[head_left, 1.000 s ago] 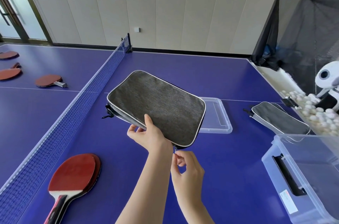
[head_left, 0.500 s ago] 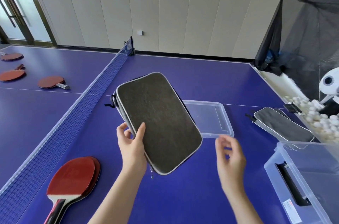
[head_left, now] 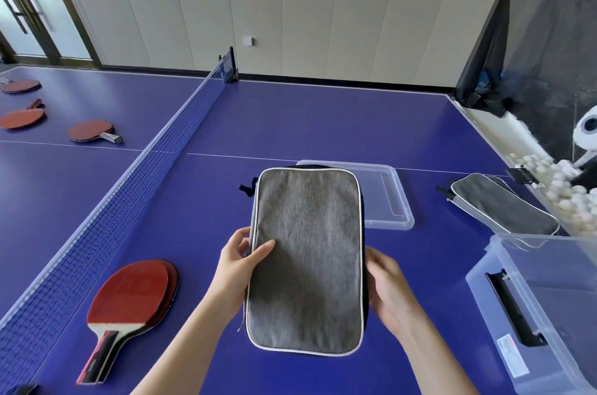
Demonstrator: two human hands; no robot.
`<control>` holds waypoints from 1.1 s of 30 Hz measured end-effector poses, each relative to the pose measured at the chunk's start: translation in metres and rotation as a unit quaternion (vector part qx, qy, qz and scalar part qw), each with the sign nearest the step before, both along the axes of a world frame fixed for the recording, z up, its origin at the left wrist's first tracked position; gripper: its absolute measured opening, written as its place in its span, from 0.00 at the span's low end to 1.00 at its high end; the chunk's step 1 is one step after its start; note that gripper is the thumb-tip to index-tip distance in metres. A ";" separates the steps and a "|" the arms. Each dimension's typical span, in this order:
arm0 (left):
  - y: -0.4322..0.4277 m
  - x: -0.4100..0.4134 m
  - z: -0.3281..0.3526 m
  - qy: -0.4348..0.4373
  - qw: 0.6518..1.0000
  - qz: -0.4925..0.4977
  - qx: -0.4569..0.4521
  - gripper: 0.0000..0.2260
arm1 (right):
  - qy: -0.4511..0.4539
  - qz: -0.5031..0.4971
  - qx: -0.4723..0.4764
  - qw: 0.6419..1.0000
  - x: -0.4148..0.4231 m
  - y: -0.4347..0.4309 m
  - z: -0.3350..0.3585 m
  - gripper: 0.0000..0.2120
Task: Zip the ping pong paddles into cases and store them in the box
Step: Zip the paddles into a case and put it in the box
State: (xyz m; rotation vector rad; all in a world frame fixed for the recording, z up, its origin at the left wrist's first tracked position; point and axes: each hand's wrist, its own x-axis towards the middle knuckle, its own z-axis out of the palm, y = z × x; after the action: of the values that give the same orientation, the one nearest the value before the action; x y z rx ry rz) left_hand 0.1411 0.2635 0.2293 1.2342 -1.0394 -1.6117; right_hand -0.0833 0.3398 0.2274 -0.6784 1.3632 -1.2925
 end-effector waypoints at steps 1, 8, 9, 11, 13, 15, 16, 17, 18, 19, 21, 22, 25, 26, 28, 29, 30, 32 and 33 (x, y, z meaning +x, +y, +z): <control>-0.001 -0.002 -0.004 -0.028 1.000 0.008 0.000 0.17 | 0.021 -0.017 -0.005 1.000 0.001 0.000 -0.001 0.13; 0.040 -0.062 -0.008 -0.197 0.973 -0.041 -0.113 0.27 | 0.193 -0.076 -0.067 0.976 0.012 0.000 0.003 0.09; 0.050 -0.073 -0.005 -0.179 0.975 -0.076 -0.104 0.24 | 0.218 -0.075 -0.069 0.971 0.013 0.001 0.001 0.09; 0.062 -0.089 -0.006 -0.145 0.982 -0.100 -0.076 0.22 | 0.251 -0.070 -0.062 0.964 0.014 0.004 -0.005 0.09; 0.065 -0.095 -0.013 -0.142 0.984 -0.086 -0.062 0.24 | 0.264 -0.068 -0.058 0.960 0.015 0.008 -0.010 0.09; 0.066 -0.097 -0.021 -0.156 0.983 -0.078 -0.061 0.25 | 0.272 -0.063 -0.062 0.958 0.017 0.012 -0.016 0.08; 0.066 -0.097 -0.025 -0.165 0.981 -0.075 -0.064 0.24 | 0.279 -0.061 -0.065 0.956 0.017 0.014 -0.019 0.08; 0.067 -0.097 -0.029 -0.175 0.979 -0.074 -0.068 0.23 | 0.284 -0.059 -0.068 0.955 0.018 0.015 -0.023 0.08; 0.067 -0.096 -0.032 -0.182 0.977 -0.075 -0.076 0.22 | 0.287 -0.058 -0.069 0.954 0.019 0.015 -0.027 0.07; 0.068 -0.094 -0.034 -0.189 0.975 -0.077 -0.086 0.21 | 0.289 -0.058 -0.069 0.953 0.019 0.016 -0.031 0.07; 0.066 -0.089 -0.037 -0.193 0.972 -0.081 -0.106 0.18 | 0.295 -0.064 -0.067 0.951 0.017 0.015 -0.037 0.07; 0.064 -0.085 -0.037 -0.192 0.972 -0.078 -0.114 0.17 | 0.302 -0.067 -0.065 0.949 0.014 0.015 -0.040 0.07; 0.052 -0.064 -0.038 -0.206 0.973 -0.010 -0.104 0.13 | 0.322 -0.077 -0.038 0.943 -0.007 0.014 -0.050 0.09; 0.046 -0.054 -0.042 -0.217 0.971 0.020 -0.094 0.12 | 0.327 -0.079 -0.021 0.942 -0.019 0.014 -0.054 0.10; 0.032 -0.033 -0.054 -0.243 0.965 0.074 -0.073 0.12 | 0.330 -0.078 0.017 0.940 -0.044 0.014 -0.065 0.12; 0.026 -0.022 -0.061 -0.253 0.960 0.096 -0.063 0.12 | 0.328 -0.079 0.037 0.941 -0.056 0.015 -0.071 0.13; 0.021 -0.012 -0.067 -0.261 0.957 0.113 -0.056 0.12 | 0.325 -0.081 0.056 0.941 -0.066 0.016 -0.074 0.14; 0.012 0.004 -0.084 -0.288 0.948 0.129 -0.035 0.13 | 0.324 -0.077 0.098 0.938 -0.082 0.018 -0.086 0.16; 0.009 0.010 -0.094 -0.303 0.944 0.130 -0.022 0.13 | 0.322 -0.070 0.116 0.937 -0.086 0.019 -0.092 0.17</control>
State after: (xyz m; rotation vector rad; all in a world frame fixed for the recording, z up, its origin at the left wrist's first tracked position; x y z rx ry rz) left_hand 0.1506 0.2723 0.1355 1.8108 -1.2037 -1.0127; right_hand -0.1690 0.3589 0.1350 -0.8938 2.0929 -1.0242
